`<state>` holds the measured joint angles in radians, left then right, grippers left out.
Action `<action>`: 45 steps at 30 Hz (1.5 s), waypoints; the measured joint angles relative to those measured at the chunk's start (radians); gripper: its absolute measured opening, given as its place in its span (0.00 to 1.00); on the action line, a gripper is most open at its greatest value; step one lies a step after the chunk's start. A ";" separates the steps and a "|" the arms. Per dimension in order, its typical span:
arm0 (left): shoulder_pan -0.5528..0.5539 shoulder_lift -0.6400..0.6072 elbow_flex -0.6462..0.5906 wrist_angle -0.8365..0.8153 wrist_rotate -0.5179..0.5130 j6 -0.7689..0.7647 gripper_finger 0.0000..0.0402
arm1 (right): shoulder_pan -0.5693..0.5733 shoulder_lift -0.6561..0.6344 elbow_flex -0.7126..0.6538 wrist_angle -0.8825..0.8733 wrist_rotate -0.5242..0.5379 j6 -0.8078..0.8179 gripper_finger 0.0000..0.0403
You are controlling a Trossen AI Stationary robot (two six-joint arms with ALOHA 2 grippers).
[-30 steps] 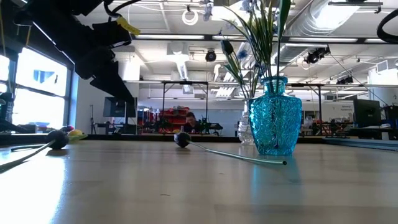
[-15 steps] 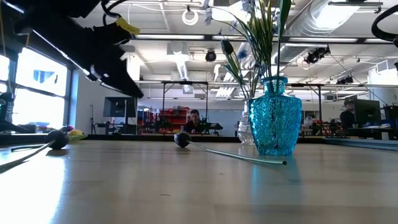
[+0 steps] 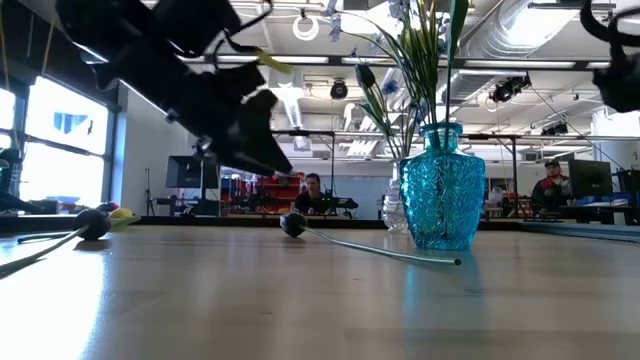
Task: Sort flowers into vase by color
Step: Put the black tulip into the transparent flower vase
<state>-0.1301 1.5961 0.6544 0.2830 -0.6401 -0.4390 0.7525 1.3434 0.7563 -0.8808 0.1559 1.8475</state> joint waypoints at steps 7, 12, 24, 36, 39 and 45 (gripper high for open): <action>0.037 0.178 0.141 -0.104 0.004 0.078 0.53 | 0.000 0.000 0.000 0.137 0.251 -0.137 0.36; 0.095 0.229 0.189 -0.154 0.001 0.185 0.53 | 0.000 0.000 0.000 0.147 0.327 -0.182 0.36; 0.360 0.165 0.196 -0.175 -0.022 0.578 0.53 | 0.000 0.000 0.000 0.148 0.473 -0.234 0.36; 0.241 0.007 0.196 -0.475 0.174 -0.077 0.53 | 0.000 0.000 0.000 0.149 0.585 -0.247 0.36; 0.219 0.022 0.196 -0.456 0.216 -0.185 0.53 | 0.000 0.000 0.000 0.151 0.601 -0.274 0.36; 0.226 0.106 0.196 -0.363 0.241 -0.265 0.53 | 0.000 0.000 0.000 0.158 0.622 -0.312 0.36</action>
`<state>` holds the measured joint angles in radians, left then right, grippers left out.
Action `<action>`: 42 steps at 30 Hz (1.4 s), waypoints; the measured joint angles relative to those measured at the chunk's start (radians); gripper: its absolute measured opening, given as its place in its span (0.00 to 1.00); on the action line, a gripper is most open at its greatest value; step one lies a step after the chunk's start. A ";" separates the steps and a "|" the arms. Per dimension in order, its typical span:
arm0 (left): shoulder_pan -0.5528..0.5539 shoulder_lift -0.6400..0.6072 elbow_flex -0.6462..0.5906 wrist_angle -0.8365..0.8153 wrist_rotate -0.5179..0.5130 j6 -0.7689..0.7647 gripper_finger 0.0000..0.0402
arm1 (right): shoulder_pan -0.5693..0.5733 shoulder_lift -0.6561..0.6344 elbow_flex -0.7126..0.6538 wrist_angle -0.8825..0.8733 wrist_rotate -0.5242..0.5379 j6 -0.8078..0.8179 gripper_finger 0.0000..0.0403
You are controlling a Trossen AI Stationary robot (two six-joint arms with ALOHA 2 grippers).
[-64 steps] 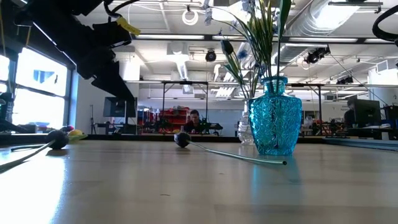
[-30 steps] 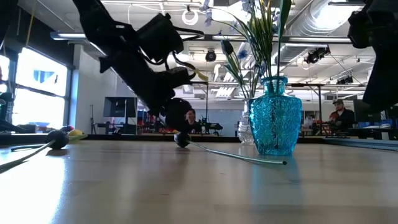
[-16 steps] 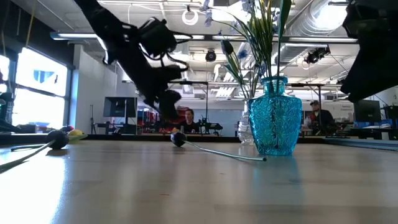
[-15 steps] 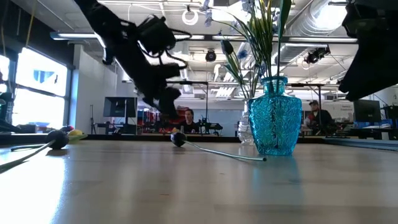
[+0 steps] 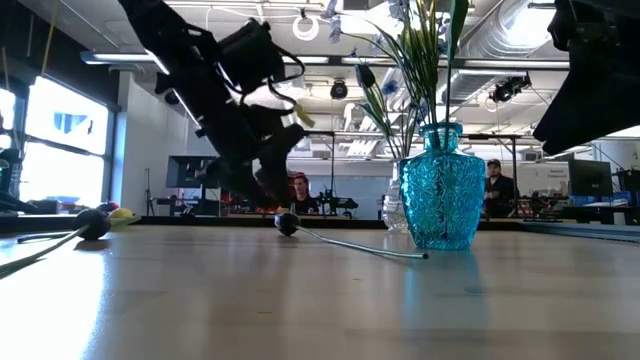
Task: Sort flowers into vase by color
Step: Put the black tulip into the transparent flower vase
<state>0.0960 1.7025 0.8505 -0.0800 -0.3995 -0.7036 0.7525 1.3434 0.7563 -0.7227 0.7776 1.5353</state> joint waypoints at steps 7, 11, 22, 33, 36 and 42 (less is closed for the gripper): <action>0.071 0.099 0.008 0.081 0.040 0.030 0.53 | 0.000 0.000 0.000 0.007 0.006 -0.018 0.36; 0.130 0.111 0.042 0.083 0.013 0.145 0.53 | 0.000 0.000 0.000 0.008 0.006 -0.018 0.36; 0.310 0.095 0.220 -0.092 0.003 0.465 0.53 | 0.000 0.000 0.000 0.044 0.006 -0.018 0.36; 0.083 0.084 0.225 -0.347 0.055 0.199 0.53 | 0.000 0.000 0.000 0.044 0.039 -0.044 0.36; 0.043 0.084 0.225 -0.312 0.061 0.128 0.52 | 0.000 0.000 0.000 0.048 0.040 -0.063 0.36; 0.072 0.123 0.226 -0.214 0.069 0.102 0.47 | 0.000 0.000 0.000 0.048 0.042 -0.063 0.36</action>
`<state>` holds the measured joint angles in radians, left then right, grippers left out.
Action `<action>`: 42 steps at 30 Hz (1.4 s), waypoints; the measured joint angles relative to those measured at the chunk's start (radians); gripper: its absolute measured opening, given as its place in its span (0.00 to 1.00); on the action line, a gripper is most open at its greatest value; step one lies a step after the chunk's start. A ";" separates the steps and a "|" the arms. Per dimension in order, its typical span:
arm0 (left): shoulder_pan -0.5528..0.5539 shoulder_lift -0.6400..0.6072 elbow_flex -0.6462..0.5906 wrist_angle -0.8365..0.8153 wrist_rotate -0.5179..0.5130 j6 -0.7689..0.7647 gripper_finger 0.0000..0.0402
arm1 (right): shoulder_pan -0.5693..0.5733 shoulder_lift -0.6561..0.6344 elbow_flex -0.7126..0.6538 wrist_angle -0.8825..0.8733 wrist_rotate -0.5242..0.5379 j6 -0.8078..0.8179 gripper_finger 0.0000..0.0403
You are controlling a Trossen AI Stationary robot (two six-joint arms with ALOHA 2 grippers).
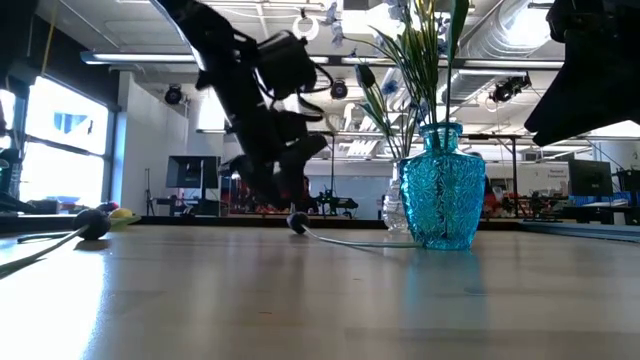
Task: Sort flowers into vase by color
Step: Put the black tulip into the transparent flower vase
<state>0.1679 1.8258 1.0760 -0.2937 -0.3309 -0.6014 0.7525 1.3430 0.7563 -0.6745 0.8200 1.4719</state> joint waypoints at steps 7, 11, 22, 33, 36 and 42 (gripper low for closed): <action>0.065 0.107 0.001 0.138 0.171 0.001 0.39 | 0.000 0.000 0.000 0.003 0.000 0.000 0.36; 0.077 0.135 0.015 0.149 0.164 0.016 0.36 | 0.000 0.000 0.000 0.003 0.000 0.000 0.36; 0.082 0.138 0.040 0.124 0.112 0.258 0.11 | 0.000 0.000 0.000 0.003 0.000 -0.003 0.36; 0.063 0.077 0.098 0.076 0.085 0.396 0.01 | 0.000 0.000 0.000 0.004 0.001 0.001 0.36; 0.039 0.000 0.080 0.103 0.019 0.448 0.00 | 0.001 0.000 0.000 0.005 0.009 0.000 0.36; -0.021 -0.223 -0.141 0.438 -0.001 0.558 0.00 | 0.001 0.001 0.000 0.039 0.063 -0.062 0.36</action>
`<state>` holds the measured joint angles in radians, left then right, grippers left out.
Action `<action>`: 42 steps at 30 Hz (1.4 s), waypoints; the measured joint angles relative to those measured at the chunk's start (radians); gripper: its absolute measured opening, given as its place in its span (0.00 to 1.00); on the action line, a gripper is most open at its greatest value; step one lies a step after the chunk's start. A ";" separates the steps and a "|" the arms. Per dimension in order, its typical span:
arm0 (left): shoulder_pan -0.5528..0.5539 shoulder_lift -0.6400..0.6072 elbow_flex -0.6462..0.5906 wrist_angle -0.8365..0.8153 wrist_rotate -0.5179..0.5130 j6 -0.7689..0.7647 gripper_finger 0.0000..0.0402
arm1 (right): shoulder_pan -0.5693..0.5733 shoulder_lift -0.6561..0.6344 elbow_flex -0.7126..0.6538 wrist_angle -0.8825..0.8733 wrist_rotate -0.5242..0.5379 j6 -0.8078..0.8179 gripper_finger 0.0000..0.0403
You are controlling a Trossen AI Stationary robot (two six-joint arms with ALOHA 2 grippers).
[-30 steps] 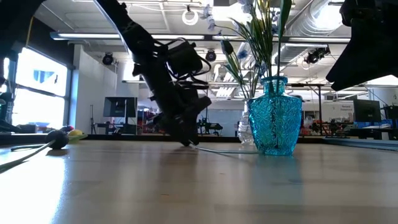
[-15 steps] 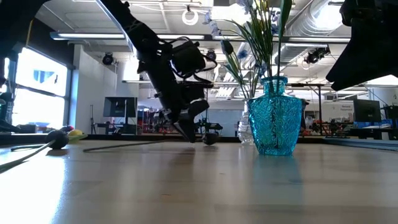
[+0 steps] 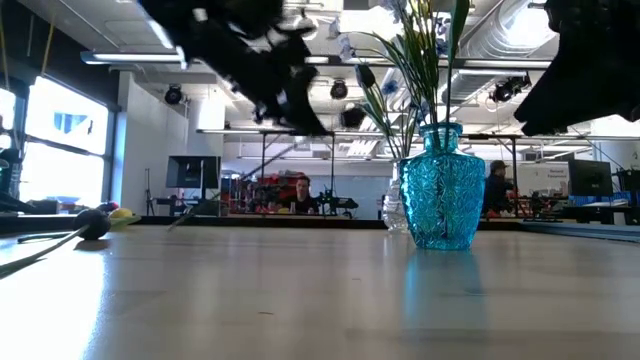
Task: Sort flowers into vase by color
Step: Put the black tulip into the transparent flower vase
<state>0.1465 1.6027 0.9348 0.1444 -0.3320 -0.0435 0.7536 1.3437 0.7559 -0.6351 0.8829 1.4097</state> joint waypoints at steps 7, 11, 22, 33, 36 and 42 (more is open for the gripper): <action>-0.031 -0.240 -0.343 0.665 0.182 0.046 0.00 | 0.000 0.000 0.000 0.088 0.060 -0.158 0.36; -0.031 -0.334 -0.431 0.892 0.363 0.049 0.00 | 0.003 0.000 0.000 0.195 0.043 -0.319 0.36; -0.105 -0.368 -0.276 0.892 0.542 0.216 0.00 | 0.067 -0.004 0.000 0.748 -0.005 -0.955 0.36; 0.028 -0.197 0.079 0.709 0.759 0.720 0.00 | 0.074 -0.014 0.000 0.811 0.008 -1.023 0.36; 0.123 -0.119 0.098 0.819 0.880 0.640 0.00 | 0.074 -0.014 0.000 0.807 0.039 -1.018 0.36; 0.269 0.120 0.158 1.228 0.960 0.322 0.00 | 0.074 -0.014 0.000 0.804 0.074 -1.024 0.36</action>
<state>0.4158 1.7230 1.0930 1.3726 0.6278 0.2784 0.8276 1.3296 0.7563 0.1689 0.9566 0.3853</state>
